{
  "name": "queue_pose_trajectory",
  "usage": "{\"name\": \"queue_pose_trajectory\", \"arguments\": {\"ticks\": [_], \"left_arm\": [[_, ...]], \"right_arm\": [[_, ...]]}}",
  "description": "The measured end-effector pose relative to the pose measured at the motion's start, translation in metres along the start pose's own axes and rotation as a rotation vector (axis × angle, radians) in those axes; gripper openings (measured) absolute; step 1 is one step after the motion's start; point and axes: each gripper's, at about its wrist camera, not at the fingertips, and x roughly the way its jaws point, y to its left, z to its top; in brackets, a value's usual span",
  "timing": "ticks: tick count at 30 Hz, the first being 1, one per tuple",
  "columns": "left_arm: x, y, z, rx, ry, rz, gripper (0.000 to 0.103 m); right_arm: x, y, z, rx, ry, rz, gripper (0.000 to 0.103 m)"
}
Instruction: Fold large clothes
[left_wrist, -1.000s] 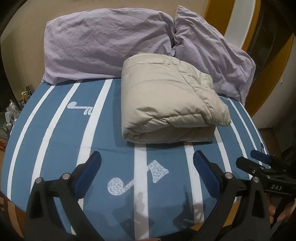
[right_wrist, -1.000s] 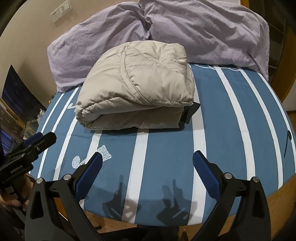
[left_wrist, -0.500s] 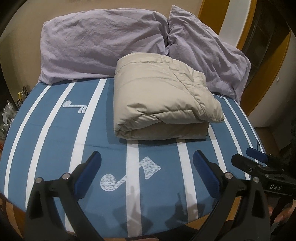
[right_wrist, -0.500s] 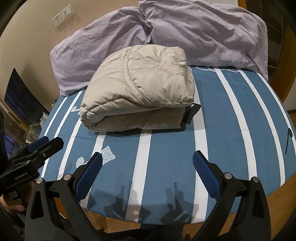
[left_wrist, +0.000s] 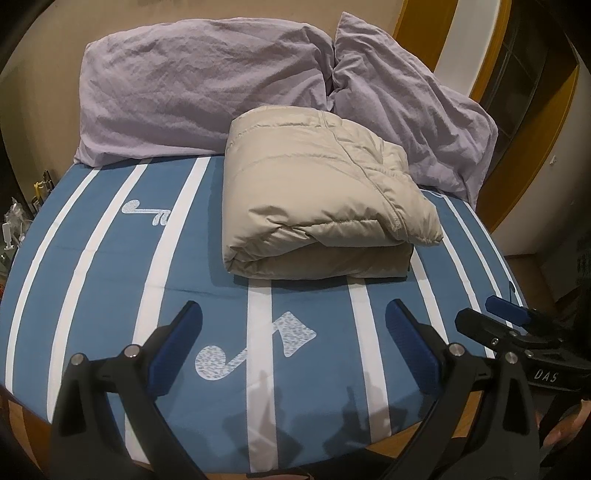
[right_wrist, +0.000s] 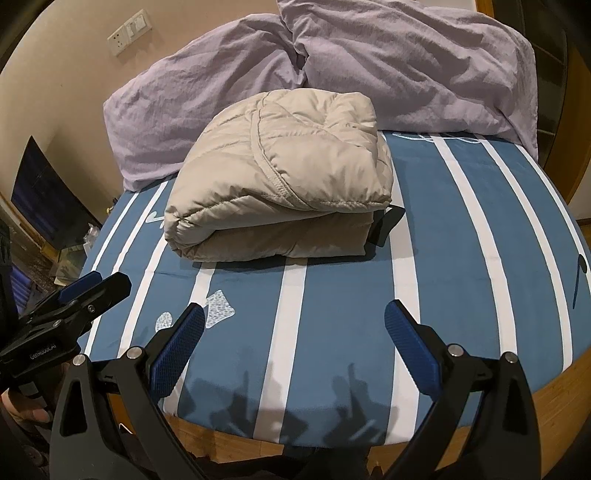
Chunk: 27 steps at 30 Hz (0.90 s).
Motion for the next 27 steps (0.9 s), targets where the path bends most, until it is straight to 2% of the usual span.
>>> {"name": "queue_pose_trajectory", "arguments": {"ticks": [27], "left_arm": [[0.0017,-0.0072,-0.0008,0.009,0.002,-0.002,0.099]], "right_arm": [[0.0039,-0.0025,-0.0023,0.002,0.015,0.006,0.1]]}}
